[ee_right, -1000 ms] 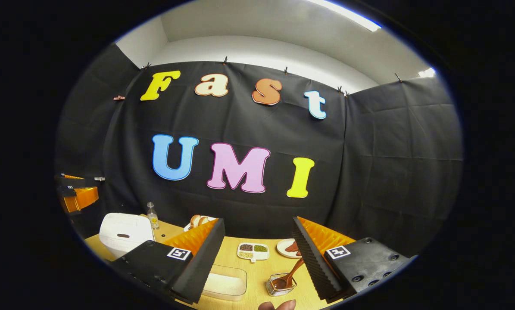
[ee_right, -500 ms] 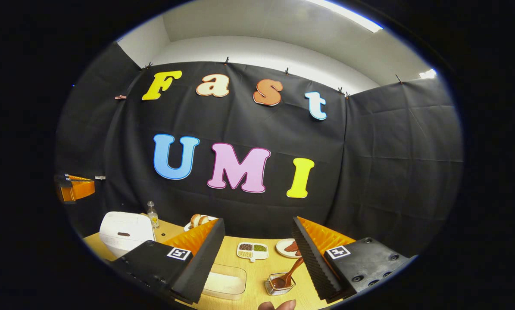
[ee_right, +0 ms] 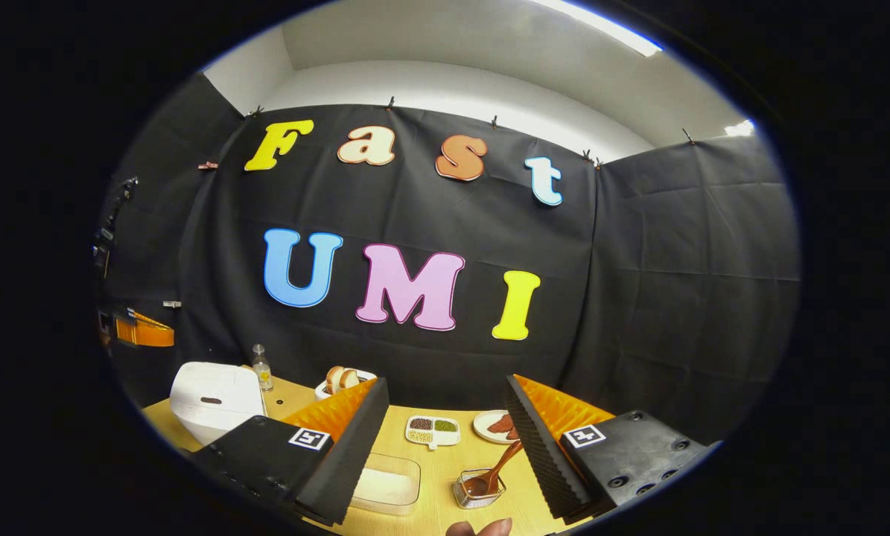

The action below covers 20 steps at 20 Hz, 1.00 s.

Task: Close the left gripper, press the button to open the rice cooker; take a wooden spoon from the chopstick holder with the right hand, scoop a spoonful of rice and pour it into the rice cooker, then put the wooden spoon back into the chopstick holder.

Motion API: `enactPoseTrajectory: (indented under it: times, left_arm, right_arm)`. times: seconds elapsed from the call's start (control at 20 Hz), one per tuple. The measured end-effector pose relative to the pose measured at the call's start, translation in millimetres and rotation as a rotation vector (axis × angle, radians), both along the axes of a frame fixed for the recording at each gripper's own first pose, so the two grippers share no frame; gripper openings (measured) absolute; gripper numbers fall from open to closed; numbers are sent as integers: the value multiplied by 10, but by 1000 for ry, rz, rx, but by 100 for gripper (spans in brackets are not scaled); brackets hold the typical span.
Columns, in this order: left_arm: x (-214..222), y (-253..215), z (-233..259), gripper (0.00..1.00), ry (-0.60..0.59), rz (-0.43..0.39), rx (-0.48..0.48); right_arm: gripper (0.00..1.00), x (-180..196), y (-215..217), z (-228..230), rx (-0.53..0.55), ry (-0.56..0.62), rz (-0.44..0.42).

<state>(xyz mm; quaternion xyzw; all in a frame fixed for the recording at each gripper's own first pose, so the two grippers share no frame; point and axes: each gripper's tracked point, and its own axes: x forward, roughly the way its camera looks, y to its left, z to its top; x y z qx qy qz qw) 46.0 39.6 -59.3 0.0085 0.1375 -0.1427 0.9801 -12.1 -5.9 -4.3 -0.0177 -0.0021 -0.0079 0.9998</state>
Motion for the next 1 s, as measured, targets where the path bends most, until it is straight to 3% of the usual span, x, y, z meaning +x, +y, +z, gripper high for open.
enactPoseTrajectory:
  times: [0.2, 0.45, 0.65, 1.0]
  left_arm:
    - [236, 90, -468, 7, 177, -18, -89]
    - [510, 213, -897, 7, 327, 24, -172]
    - [642, 311, -1192, 7, 393, 65, -160]
    - [745, 249, -1461, 7, 449, 49, -94]
  right_arm:
    - [98, 2, -19, -17, 5, 0, -7]
    - [98, 2, -76, -9, -4, -8, -22]
    - [98, 11, -150, -64, 10, 3, -34]
    - [98, 3, -268, -180, 7, 22, -63]
